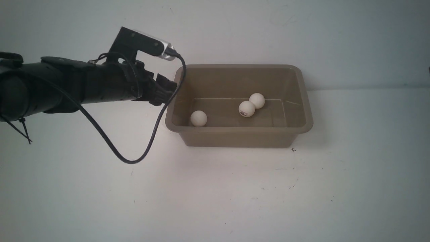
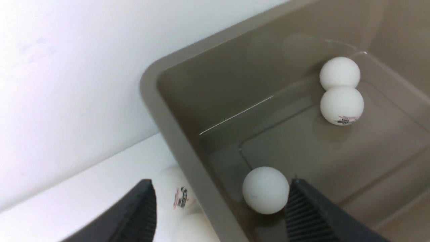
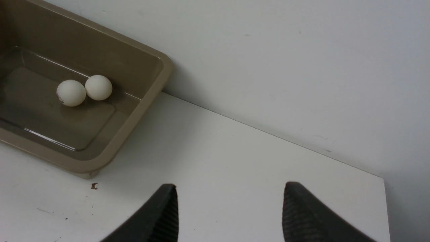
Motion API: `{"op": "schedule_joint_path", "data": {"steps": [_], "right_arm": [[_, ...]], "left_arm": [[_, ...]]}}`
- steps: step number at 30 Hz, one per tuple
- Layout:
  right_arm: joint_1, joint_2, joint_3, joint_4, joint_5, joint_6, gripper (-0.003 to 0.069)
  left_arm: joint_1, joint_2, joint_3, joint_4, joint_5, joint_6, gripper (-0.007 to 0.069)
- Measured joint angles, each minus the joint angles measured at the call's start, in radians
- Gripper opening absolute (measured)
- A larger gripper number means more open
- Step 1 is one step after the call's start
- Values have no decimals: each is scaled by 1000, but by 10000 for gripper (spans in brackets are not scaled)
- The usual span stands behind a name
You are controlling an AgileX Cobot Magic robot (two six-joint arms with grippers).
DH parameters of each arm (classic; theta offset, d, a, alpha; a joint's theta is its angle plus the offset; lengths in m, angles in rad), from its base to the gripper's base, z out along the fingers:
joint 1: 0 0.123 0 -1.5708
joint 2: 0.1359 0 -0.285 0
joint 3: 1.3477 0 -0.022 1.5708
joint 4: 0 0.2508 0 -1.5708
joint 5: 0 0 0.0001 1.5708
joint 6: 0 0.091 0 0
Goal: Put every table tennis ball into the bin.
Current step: Use the left arm to clamp the table tennis ball closest to it
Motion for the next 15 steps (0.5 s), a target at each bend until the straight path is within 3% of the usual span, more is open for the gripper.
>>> {"op": "schedule_joint_path", "data": {"steps": [1, 2, 3, 5, 12, 14, 15], "right_arm": [[0, 0, 0, 0, 0, 0, 388], [0, 0, 0, 0, 0, 0, 388], [0, 0, 0, 0, 0, 0, 388], [0, 0, 0, 0, -1, 0, 388], [0, 0, 0, 0, -2, 0, 388], [0, 0, 0, 0, -2, 0, 388], [0, 0, 0, 0, -2, 0, 388]], "left_arm": [[0, -19, 2, 54, 17, -105, 457], [0, -22, 2, 60, 22, -120, 457], [0, -43, 3, 105, 70, -222, 457], [0, -63, 3, 135, 166, -306, 457], [-1, -84, 3, 207, 560, -510, 457], [-1, -84, 3, 245, 577, -547, 457], [-1, -84, 3, 321, 584, -610, 457]]}}
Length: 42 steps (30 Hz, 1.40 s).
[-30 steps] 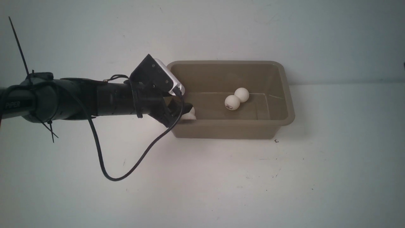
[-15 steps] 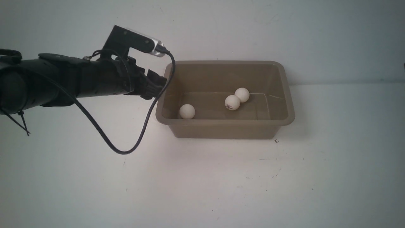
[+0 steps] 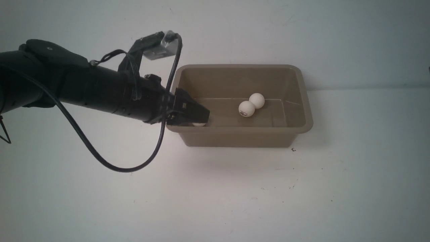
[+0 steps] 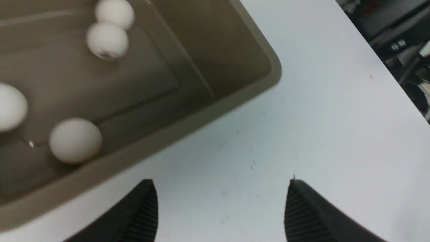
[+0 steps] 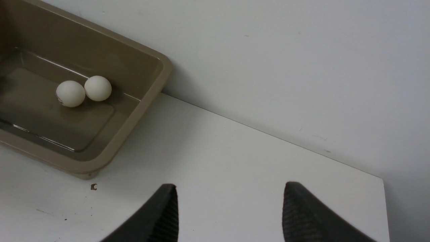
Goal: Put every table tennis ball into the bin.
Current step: Use the left arm to clamp the table tennis ball closest to it
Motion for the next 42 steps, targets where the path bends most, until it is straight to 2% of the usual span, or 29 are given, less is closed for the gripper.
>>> {"op": "schedule_joint_path", "data": {"steps": [2, 4, 7, 11, 14, 15, 19, 21, 27, 28, 29, 32, 33, 35, 37, 38, 42], "right_arm": [[0, 0, 0, 0, 0, 0, 388], [0, 0, 0, 0, -4, 0, 388], [0, 0, 0, 0, -7, 0, 388], [0, 0, 0, 0, -6, 0, 388], [0, 0, 0, 0, -5, 0, 388], [0, 0, 0, 0, -5, 0, 388], [0, 0, 0, 15, -4, 0, 388], [1, 0, 0, 15, -4, 0, 388], [1, 0, 0, 22, -4, 0, 388], [1, 0, 0, 22, -4, 0, 388], [1, 0, 0, 22, -4, 0, 388], [1, 0, 0, 22, -4, 0, 388], [1, 0, 0, 22, -4, 0, 388], [1, 0, 0, 21, -4, 0, 388], [1, 0, 0, 20, -4, 0, 388], [1, 0, 0, 19, -4, 0, 388], [1, 0, 0, 9, -3, 0, 388]], "left_arm": [[0, 0, 0, 140, -10, -95, 457], [0, 0, 2, 345, -73, -208, 457], [0, 0, 3, 514, -216, -264, 457], [1, 1, 3, 651, -384, -200, 457], [1, 16, 2, 664, -453, -81, 457], [1, 16, 2, 664, -453, -81, 457], [20, 97, -28, 544, -452, 119, 457], [27, 116, -38, 510, -444, 169, 457], [105, 219, -111, 243, -333, 584, 457], [110, 224, -115, 219, -326, 615, 457], [134, 246, -123, 108, -295, 768, 457], [152, 268, -125, -10, -271, 955, 457], [161, 288, -125, -96, -264, 1116, 457], [166, 309, -125, -166, -263, 1264, 457], [167, 318, -125, -192, -263, 1321, 457], [167, 335, -125, -225, -263, 1389, 457], [168, 363, -126, -270, -256, 1444, 457]]}}
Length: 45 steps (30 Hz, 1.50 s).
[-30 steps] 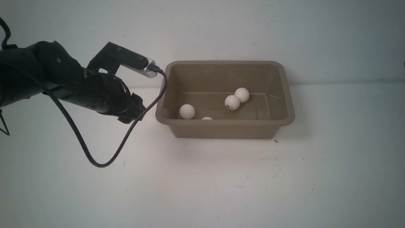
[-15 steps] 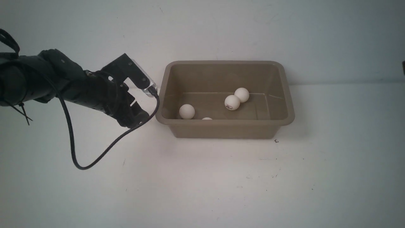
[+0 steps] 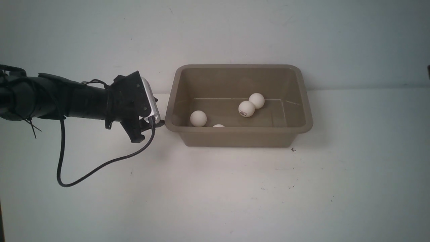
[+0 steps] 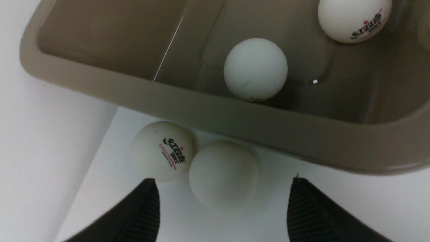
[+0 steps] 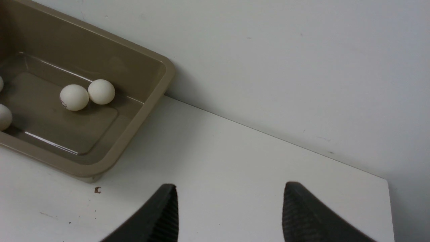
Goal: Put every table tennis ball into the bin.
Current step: Use the left arm to clamp the table tennis ball closest to it
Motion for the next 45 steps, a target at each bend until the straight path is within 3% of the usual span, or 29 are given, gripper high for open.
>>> {"op": "schedule_joint_path", "data": {"steps": [6, 10, 15, 29, 45], "right_arm": [[0, 0, 0, -9, 0, 0, 388], [0, 0, 0, -9, 0, 0, 388], [0, 0, 0, -9, 4, 0, 388], [0, 0, 0, -9, 4, 0, 388], [0, 0, 0, -9, 4, 0, 388]], "left_arm": [[1, 46, -37, -58, 8, -13, 457], [1, 102, -98, -55, 16, -147, 457], [2, 128, -124, -5, 34, -233, 457], [2, 130, -129, 14, 80, -259, 457], [2, 186, -129, -95, 62, -235, 416]]}}
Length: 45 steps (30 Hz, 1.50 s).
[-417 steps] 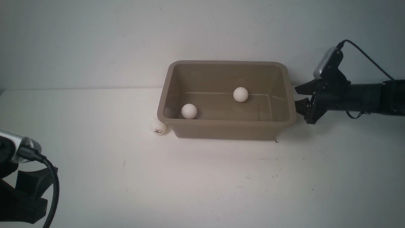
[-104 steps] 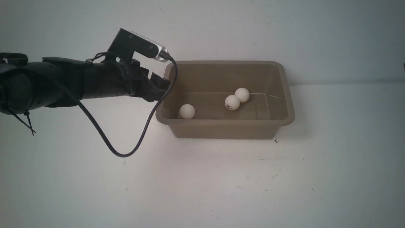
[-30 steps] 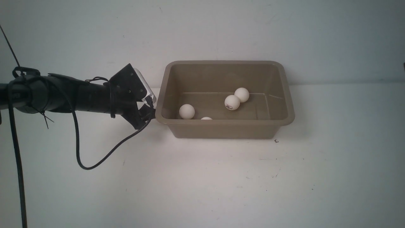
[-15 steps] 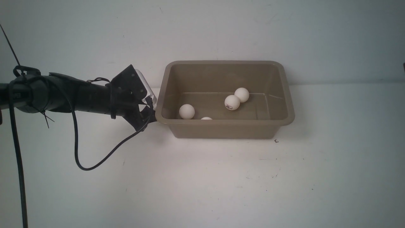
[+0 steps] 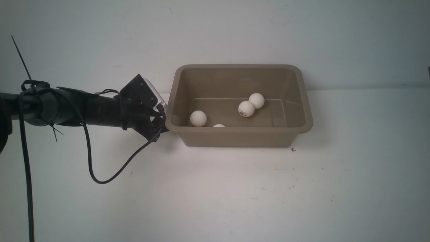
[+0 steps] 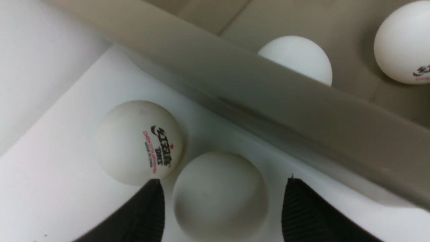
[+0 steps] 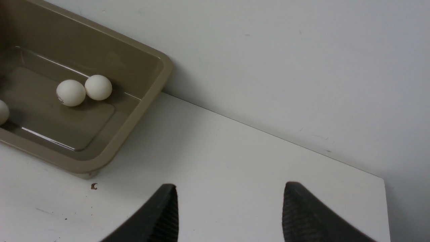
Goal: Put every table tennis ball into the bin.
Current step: Use the left arm to clamp the table tennis ball closest to it, then use the left arm to put the table tennis ball into the box
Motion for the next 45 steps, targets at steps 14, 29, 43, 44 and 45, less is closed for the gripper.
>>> {"op": "schedule_joint_path", "data": {"steps": [14, 29, 43, 44, 45], "right_arm": [[0, 0, 0, 0, 0, 0, 388], [0, 0, 0, -1, 0, 0, 388], [0, 0, 0, -1, 0, 0, 388], [0, 0, 0, -1, 0, 0, 388], [0, 0, 0, -1, 0, 0, 388]], "left_arm": [[23, -5, -1, -1, -23, 9, 333], [8, -135, -1, -13, 244, -7, 333], [-115, -111, -1, -80, 127, 74, 444], [-113, -114, -1, -81, 124, 52, 475], [-109, -118, -1, -81, 121, 35, 489]]}}
